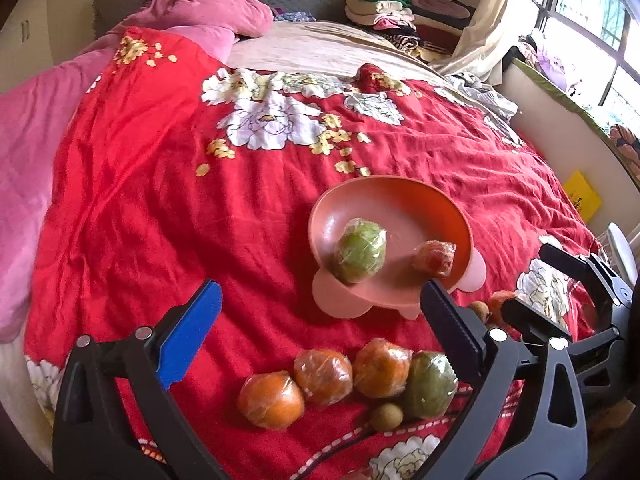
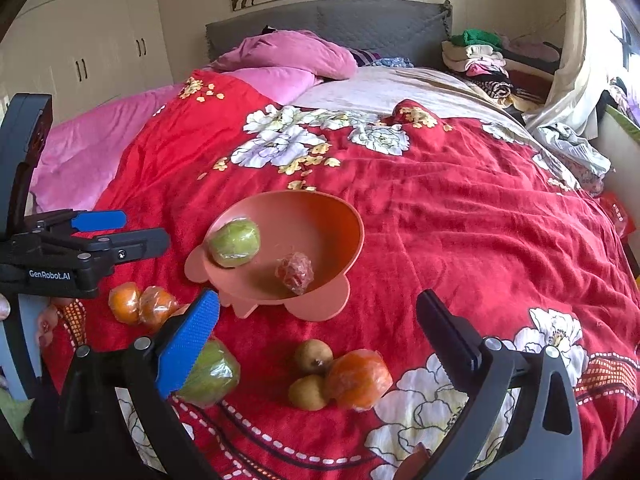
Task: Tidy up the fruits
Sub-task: 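Withdraw both open tools from the pink bowl back toward the fruit row, then grasp a wrapped orange with the left tool while the right tool grasps the large green wrapped fruit, then carry the orange with the left tool while the right tool carries the large green fruit over the bowl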
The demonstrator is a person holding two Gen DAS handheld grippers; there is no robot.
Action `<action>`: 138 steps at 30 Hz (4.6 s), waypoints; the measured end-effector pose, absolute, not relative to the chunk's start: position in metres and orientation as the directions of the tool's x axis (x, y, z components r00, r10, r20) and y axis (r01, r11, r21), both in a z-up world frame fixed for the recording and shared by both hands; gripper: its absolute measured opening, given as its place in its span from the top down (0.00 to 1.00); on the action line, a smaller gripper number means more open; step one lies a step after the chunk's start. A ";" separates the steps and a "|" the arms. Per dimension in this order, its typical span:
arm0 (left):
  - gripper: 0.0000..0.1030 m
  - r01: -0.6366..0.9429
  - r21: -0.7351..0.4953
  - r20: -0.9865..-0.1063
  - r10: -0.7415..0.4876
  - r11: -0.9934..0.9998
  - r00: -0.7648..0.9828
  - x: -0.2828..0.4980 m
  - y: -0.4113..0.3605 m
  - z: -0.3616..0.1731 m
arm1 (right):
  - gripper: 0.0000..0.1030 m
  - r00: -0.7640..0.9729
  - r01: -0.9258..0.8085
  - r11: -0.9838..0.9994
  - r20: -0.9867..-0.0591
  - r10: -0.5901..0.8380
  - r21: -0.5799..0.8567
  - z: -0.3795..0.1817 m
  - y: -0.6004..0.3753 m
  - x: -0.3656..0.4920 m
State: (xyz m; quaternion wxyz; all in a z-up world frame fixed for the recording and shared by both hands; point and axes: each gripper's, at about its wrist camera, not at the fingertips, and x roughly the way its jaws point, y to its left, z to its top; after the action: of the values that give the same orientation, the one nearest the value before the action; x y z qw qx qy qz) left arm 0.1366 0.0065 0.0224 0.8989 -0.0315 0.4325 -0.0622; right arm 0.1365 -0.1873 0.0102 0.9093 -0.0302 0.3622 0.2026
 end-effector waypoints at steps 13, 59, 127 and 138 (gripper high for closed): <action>0.09 0.048 -0.091 -0.777 -0.101 0.995 0.621 0.115 0.027 0.018 | 0.04 0.644 -0.414 0.906 -0.676 0.359 0.087 0.010 -0.176 0.122; 0.45 0.138 -0.072 -0.833 -0.136 0.988 0.537 0.090 0.045 -0.032 | 0.14 0.555 -0.570 0.822 -0.747 0.365 -0.022 -0.036 -0.142 0.087; 0.69 0.276 -0.185 -0.785 -0.310 0.943 0.536 0.140 -0.019 0.005 | 0.49 0.576 -0.493 0.853 -0.672 0.467 0.170 -0.007 -0.203 0.152; 0.69 0.308 -0.178 -0.806 -0.318 0.935 0.499 0.161 -0.043 -0.004 | 0.49 0.575 -0.498 0.853 -0.678 0.458 0.154 -0.003 -0.202 0.191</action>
State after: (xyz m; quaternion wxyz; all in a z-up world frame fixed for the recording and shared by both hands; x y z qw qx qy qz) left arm 0.1615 -0.0431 -0.0038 0.8657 -0.0052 0.4669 -0.1806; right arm 0.1913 -0.2022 -0.0031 0.8870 -0.0268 0.3741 0.2693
